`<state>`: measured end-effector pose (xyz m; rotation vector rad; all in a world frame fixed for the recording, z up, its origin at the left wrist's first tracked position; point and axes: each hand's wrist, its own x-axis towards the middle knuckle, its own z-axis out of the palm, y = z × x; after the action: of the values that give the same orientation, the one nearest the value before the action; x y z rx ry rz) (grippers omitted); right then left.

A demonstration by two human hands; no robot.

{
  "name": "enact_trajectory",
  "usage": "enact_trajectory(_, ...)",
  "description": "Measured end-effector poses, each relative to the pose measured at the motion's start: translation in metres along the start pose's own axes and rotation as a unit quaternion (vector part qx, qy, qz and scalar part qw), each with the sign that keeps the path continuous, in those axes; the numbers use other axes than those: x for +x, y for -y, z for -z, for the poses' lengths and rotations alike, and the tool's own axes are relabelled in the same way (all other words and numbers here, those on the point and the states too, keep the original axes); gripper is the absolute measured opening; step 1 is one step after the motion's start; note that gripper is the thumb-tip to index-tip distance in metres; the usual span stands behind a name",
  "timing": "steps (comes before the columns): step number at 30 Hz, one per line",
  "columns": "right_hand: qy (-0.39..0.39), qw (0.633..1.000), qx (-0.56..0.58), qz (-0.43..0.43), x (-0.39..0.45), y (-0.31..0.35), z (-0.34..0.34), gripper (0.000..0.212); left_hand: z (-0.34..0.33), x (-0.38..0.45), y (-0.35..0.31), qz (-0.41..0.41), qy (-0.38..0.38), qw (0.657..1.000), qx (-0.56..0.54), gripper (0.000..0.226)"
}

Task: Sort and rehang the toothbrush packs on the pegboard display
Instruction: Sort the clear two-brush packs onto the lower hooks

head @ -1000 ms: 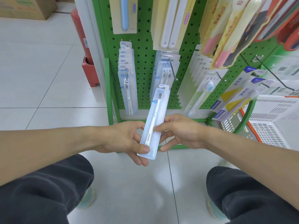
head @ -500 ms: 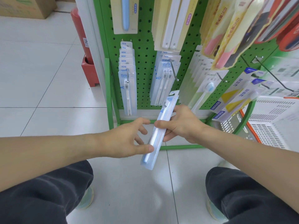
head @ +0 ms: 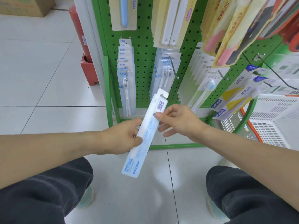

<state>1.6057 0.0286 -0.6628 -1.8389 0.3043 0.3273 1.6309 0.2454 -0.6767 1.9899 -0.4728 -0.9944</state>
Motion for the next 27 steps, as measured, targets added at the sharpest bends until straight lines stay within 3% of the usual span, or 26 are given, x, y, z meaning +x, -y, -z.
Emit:
enact_trajectory(3, -0.049, 0.997, 0.050, 0.030, 0.002, 0.003, 0.008, 0.038, -0.001, 0.001, -0.001, 0.014, 0.027, 0.999, -0.014, 0.033)
enact_trajectory(8, -0.092, 0.989, 0.028, 0.111, 0.001, 0.009, 0.013, 0.025, 0.003, 0.001, -0.002, 0.006, 0.027, 0.999, 0.017, 0.035)
enact_trajectory(16, -0.069, 0.991, 0.030, 0.110, 0.000, 0.006, 0.012, 0.032, 0.006, -0.002, -0.001, 0.004, 0.032, 0.996, 0.080, 0.039)
enact_trajectory(20, -0.062, 0.993, -0.010, 0.105, 0.003, -0.002, 0.008, 0.039, 0.005, -0.004, -0.001, 0.007, 0.049, 0.997, 0.054, 0.046)
enact_trajectory(27, -0.084, 0.987, 0.001, 0.135, 0.001, -0.004, -0.003, 0.059, 0.007, -0.001, 0.000, 0.004, 0.021, 1.000, 0.010, 0.033)
